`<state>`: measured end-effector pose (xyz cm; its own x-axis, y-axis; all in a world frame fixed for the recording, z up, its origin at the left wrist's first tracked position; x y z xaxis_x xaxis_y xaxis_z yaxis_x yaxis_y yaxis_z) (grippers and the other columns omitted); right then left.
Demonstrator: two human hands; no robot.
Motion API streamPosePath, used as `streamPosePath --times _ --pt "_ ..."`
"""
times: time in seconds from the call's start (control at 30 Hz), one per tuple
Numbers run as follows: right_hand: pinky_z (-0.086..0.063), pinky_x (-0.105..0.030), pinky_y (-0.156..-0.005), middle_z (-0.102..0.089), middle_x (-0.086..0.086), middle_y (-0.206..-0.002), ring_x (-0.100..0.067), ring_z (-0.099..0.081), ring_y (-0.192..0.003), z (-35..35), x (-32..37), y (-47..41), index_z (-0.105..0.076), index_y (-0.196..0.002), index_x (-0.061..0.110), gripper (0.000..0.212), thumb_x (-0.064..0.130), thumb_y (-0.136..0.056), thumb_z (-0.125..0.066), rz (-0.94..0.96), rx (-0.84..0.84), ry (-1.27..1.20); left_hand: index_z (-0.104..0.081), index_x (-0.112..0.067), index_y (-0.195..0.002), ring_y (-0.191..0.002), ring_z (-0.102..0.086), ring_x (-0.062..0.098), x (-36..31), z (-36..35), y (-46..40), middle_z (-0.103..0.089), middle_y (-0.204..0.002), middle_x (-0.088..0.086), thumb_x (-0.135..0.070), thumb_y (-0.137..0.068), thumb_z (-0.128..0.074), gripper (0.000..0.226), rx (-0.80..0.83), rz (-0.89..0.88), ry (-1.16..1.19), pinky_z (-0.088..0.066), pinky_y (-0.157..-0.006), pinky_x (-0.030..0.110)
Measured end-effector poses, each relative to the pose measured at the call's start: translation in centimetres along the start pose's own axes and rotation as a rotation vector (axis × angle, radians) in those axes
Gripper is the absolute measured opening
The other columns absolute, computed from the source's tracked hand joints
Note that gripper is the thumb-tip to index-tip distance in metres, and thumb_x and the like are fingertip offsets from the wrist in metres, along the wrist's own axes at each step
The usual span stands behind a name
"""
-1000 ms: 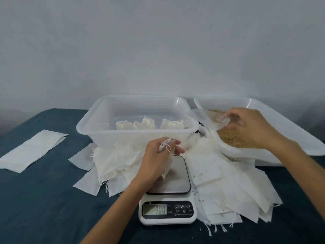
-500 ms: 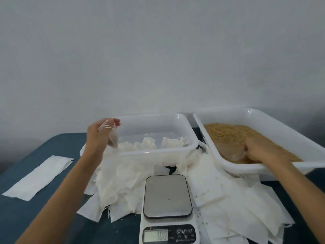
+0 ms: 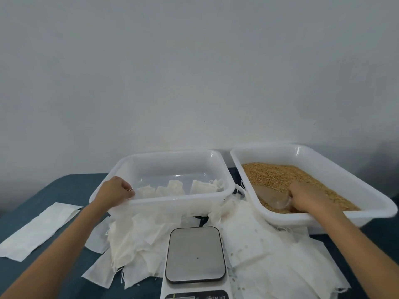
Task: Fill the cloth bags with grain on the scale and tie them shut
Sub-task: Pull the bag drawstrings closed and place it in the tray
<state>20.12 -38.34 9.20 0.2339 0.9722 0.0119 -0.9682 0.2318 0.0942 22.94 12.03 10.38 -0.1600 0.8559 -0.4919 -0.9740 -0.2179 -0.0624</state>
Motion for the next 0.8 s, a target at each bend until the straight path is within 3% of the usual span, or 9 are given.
streamPosePath --times 0.1,0.23,0.3,0.43,0.5,0.57,0.63,0.7,0.8 --pt "-0.058 -0.032 -0.079 -0.068 0.002 -0.087 -0.014 -0.064 -0.082 0.0 0.1 0.0 -0.067 -0.09 0.016 0.009 0.018 -0.084 -0.073 0.0 -0.003 0.005 -0.08 -0.001 -0.088 -0.077 -0.062 0.029 -0.1 -0.4 0.2 -0.075 -0.089 0.019 -0.016 -0.097 -0.069 0.02 0.011 -0.011 -0.024 -0.046 -0.072 0.034" --pt "-0.054 -0.029 -0.073 -0.068 0.002 -0.086 -0.013 -0.064 -0.081 0.1 0.2 0.1 -0.068 -0.091 0.016 0.008 0.019 -0.085 -0.073 -0.004 0.003 0.024 -0.077 -0.01 -0.101 -0.091 -0.065 0.028 -0.4 -0.6 1.2 -0.072 -0.098 0.006 -0.024 -0.099 -0.067 0.017 -0.002 -0.019 -0.029 -0.053 -0.079 0.036" --pt "-0.054 -0.029 -0.073 -0.068 0.002 -0.086 -0.014 -0.064 -0.081 0.1 0.3 0.2 -0.067 -0.09 0.016 0.01 0.02 -0.084 -0.074 0.0 0.001 0.029 -0.076 -0.01 -0.106 -0.09 -0.063 0.026 -0.7 -0.9 2.3 -0.072 -0.102 0.007 -0.022 -0.099 -0.067 0.016 -0.082 -0.04 -0.001 -0.048 -0.075 0.034" --pt "-0.057 -0.031 -0.075 -0.068 0.0 -0.088 -0.016 -0.064 -0.082 0.1 0.3 0.6 -0.066 -0.092 0.015 0.01 0.019 -0.086 -0.074 0.008 -0.014 0.009 -0.073 -0.007 -0.112 -0.103 -0.064 0.031 -2.4 -2.0 6.5 -0.073 -0.111 0.009 -0.013 -0.099 -0.067 0.016 -0.379 -0.2 0.121 -0.045 -0.087 0.039" --pt "-0.058 -0.036 -0.076 -0.069 -0.002 -0.09 -0.018 -0.066 -0.08 0.4 0.3 1.2 -0.067 -0.094 0.013 0.007 0.017 -0.09 -0.072 0.051 -0.192 -0.008 -0.073 -0.008 -0.108 -0.096 -0.061 0.028 -4.0 -2.9 9.6 -0.072 -0.105 0.006 -0.007 -0.098 -0.068 0.011 -0.511 -0.346 0.176 -0.044 -0.085 0.038" --pt "-0.057 -0.039 -0.077 -0.07 -0.004 -0.097 -0.021 -0.065 -0.086 0.5 0.7 2.6 -0.069 -0.104 0.013 0.011 0.017 -0.094 -0.068 0.137 -0.503 -0.094 -0.073 -0.011 -0.102 -0.084 -0.058 0.02 -6.0 -4.2 12.8 -0.069 -0.095 0.0 -0.004 -0.095 -0.071 0.009 -0.544 -0.507 0.223 -0.045 -0.079 0.036" --pt "-0.054 -0.04 -0.082 -0.069 -0.003 -0.105 -0.023 -0.062 -0.097 0.6 1.8 4.8 -0.068 -0.117 0.015 0.022 0.018 -0.095 -0.065 0.244 -0.713 -0.261 -0.073 -0.016 -0.094 -0.078 -0.055 0.012 -8.2 -6.0 15.4 -0.066 -0.087 -0.007 -0.008 -0.094 -0.074 0.008 -0.383 -0.653 0.287 -0.047 -0.074 0.031" --pt "-0.051 -0.037 -0.082 -0.068 0.0 -0.103 -0.02 -0.06 -0.097 0.8 3.4 7.3 -0.069 -0.115 0.015 0.021 0.016 -0.096 -0.063 0.369 -0.809 -0.414 -0.075 -0.02 -0.093 -0.08 -0.055 0.009 -10.4 -8.3 17.1 -0.065 -0.085 -0.011 -0.02 -0.094 -0.077 0.002 -0.124 -0.737 0.32 -0.047 -0.076 0.029" --pt "-0.05 -0.036 -0.084 -0.067 0.001 -0.1 -0.018 -0.06 -0.093 0.6 6.2 10.1 -0.071 -0.109 0.012 0.016 0.008 -0.095 -0.065 0.538 -0.823 -0.54 -0.076 -0.022 -0.108 -0.092 -0.054 0.008 -13.3 -12.1 18.2 -0.067 -0.1 -0.009 -0.045 -0.089 -0.078 0.03 0.098 -0.832 0.21 -0.044 -0.085 0.031"
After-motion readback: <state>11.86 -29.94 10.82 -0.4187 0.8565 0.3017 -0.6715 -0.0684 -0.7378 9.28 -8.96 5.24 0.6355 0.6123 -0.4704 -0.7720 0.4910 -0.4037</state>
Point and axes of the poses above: each hand's wrist, its own y-axis away from the middle knuckle, its own z-axis out of the back of the hand, x = y × z, the point moved 1 cm from there along -y, towards the middle knuckle
